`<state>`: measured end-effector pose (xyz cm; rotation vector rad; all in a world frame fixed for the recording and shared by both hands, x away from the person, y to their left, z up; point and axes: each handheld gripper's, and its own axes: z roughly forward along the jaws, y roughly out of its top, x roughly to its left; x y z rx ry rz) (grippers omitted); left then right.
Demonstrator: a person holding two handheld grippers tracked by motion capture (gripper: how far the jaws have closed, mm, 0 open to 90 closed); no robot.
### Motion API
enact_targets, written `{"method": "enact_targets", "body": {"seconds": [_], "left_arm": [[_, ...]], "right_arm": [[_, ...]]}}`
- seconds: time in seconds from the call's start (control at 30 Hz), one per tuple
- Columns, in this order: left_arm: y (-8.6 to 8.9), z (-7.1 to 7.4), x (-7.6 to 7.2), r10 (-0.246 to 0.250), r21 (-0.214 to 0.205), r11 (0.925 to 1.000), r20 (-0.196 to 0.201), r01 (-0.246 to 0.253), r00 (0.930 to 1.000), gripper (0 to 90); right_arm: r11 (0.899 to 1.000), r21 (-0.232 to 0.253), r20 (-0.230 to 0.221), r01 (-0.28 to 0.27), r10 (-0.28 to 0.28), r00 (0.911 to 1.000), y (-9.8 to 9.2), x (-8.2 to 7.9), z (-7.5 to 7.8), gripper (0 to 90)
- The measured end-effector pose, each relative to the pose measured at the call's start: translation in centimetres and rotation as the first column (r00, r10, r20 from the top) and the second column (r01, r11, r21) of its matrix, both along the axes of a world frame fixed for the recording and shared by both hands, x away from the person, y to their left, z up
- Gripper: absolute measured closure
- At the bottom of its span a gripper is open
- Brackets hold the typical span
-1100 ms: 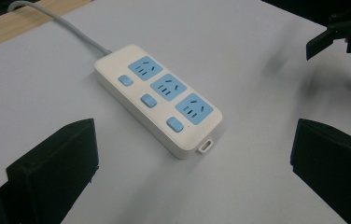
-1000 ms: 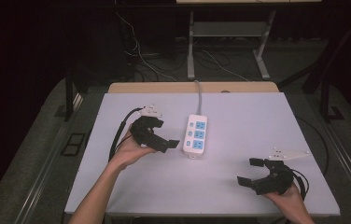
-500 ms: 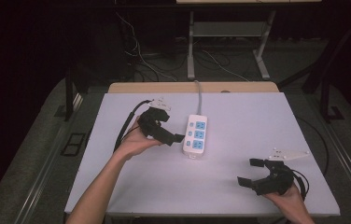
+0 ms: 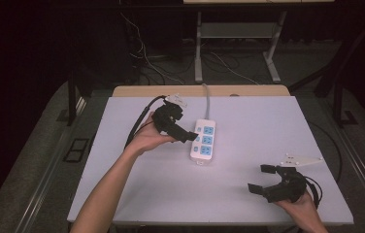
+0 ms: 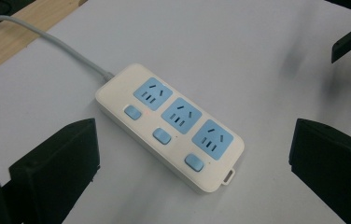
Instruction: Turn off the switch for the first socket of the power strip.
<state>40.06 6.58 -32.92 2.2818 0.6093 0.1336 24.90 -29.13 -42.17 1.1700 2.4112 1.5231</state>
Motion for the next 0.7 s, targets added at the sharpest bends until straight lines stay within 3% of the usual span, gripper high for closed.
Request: {"method": "enact_targets", "body": {"seconds": [0.37, 0.7], "left_arm": [[-0.3, -1.0, 1.8, 0.018, 0.021, 0.9996, -0.028, -0.018, 0.9995, 3.4], [-0.3, -1.3, 3.4, 0.045, 0.021, 0.9988, -0.036, -0.045, 0.9983, 13.3]], "right_arm": [[1.000, -0.001, -0.005, -0.001, 0.001, 1.0000, -0.1, 0.0, 0.0, 0.7], [1.000, -0.005, -0.005, -0.006, 0.006, 1.0000, 0.0, 0.0, -0.1, 0.7]]}}
